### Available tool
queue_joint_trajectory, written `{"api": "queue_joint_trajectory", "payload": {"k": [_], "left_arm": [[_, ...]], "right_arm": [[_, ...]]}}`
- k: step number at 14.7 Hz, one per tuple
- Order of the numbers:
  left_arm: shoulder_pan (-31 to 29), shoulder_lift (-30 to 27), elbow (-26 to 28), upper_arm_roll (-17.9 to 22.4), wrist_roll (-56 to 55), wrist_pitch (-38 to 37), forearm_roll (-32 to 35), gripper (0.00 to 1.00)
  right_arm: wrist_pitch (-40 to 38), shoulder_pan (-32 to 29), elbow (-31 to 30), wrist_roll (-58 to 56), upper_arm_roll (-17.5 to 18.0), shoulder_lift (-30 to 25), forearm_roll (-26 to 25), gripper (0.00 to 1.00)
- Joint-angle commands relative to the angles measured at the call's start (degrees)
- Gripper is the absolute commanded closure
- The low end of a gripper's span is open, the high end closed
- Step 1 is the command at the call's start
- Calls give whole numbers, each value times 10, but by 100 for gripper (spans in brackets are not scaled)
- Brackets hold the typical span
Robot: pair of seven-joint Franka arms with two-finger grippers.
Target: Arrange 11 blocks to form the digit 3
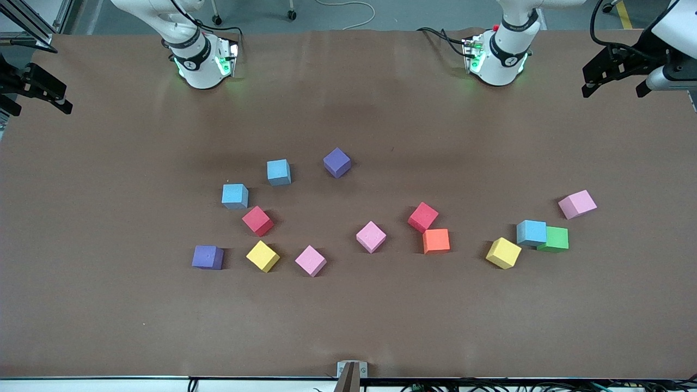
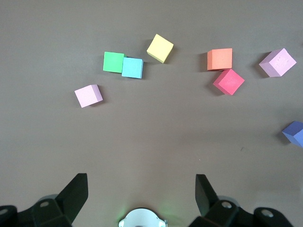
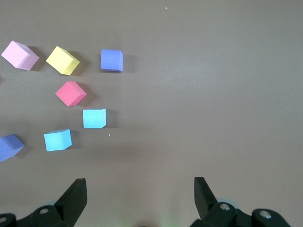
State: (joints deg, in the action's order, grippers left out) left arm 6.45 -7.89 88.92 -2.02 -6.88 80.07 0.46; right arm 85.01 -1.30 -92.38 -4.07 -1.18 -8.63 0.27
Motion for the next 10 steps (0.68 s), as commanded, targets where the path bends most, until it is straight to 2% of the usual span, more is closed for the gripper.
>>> {"api": "queue_joint_trajectory", "payload": {"k": [1, 5, 8, 10], "left_arm": [[-2, -2, -4, 1, -8, -4, -8, 0], [-2, 2, -6, 3, -9, -7, -7, 0], [8, 43, -22, -2, -9, -7, -10, 0], [14, 72, -26, -38, -25, -6, -10, 0]], "right_arm": [[-16, -6, 30, -8, 6, 19, 1, 0], [-33, -7, 20, -10, 6, 19, 0, 0], [-33, -10, 16, -9, 6, 18, 0, 0], [-31, -10, 15, -8, 5, 17, 3, 0]]}}
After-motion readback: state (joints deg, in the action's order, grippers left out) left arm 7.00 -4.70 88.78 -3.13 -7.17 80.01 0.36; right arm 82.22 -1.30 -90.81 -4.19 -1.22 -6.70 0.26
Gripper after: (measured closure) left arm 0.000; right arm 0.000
